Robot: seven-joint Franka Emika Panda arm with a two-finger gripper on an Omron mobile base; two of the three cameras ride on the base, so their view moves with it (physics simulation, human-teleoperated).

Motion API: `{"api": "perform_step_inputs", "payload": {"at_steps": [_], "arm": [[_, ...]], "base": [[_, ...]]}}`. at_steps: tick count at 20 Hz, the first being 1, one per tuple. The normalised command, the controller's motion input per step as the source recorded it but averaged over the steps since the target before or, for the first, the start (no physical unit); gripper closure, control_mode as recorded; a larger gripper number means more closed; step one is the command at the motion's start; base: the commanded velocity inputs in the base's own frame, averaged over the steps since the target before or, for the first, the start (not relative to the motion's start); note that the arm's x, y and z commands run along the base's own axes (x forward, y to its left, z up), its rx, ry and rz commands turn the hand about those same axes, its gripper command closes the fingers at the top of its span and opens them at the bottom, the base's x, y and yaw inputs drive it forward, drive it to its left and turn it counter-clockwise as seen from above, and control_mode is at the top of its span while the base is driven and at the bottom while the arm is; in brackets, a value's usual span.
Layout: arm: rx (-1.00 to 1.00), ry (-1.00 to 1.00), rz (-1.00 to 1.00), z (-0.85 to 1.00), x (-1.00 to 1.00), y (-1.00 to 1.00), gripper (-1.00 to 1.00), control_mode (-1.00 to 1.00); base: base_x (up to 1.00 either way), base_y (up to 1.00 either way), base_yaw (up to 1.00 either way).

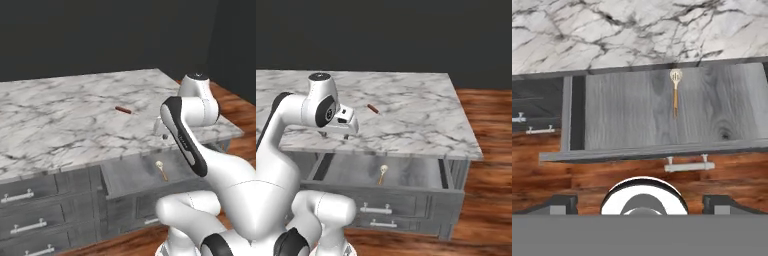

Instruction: Pick the wooden spoon from the drawer and place it on the counter.

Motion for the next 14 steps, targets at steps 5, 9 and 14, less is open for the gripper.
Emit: {"api": "perform_step_inputs", "payload": {"at_steps": [5, 9, 14], "arm": [[0.0, 0.0, 0.0, 0.0, 0.0, 0.0, -1.0, 1.0], [0.0, 0.0, 0.0, 0.0, 0.0, 0.0, -1.0, 1.0], [0.0, 0.0, 0.0, 0.0, 0.0, 0.0, -1.0, 1.0]], "base": [[-0.71, 0.64, -0.42], [-0.62, 0.94, -0.51], [-0.35, 1.0, -0.53]]}}
